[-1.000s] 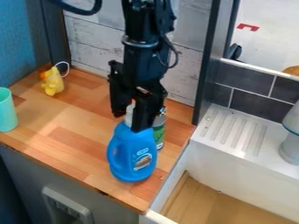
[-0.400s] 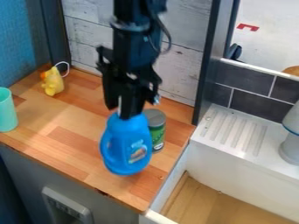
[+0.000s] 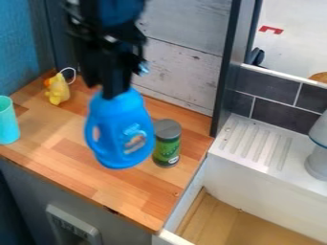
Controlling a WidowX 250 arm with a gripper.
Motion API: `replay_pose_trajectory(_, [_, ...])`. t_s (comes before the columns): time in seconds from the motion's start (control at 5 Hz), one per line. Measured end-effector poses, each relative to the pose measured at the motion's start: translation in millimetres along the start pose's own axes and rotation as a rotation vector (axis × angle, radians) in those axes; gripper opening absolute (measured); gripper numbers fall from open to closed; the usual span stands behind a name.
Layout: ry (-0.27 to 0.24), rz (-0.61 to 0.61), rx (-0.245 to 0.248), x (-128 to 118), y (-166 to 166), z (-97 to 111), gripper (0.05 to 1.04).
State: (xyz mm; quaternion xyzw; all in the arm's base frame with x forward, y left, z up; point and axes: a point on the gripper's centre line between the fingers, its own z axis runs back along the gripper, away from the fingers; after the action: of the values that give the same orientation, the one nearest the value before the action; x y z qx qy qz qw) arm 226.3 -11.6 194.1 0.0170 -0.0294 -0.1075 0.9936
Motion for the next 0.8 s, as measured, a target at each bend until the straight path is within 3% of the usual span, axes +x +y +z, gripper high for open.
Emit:
replay_pose_trajectory(0.2, [0.029,0.080,0.016,-12,25,2,0.457])
replay_pose_trajectory(0.4, [-0.032,0.304,0.108,-19,60,4,0.457])
replay_pose_trajectory(0.6, [0.026,0.421,0.106,-20,81,-10,0.457])
replay_pose_trajectory(0.8, [0.093,0.498,0.074,-11,106,-35,0.457])
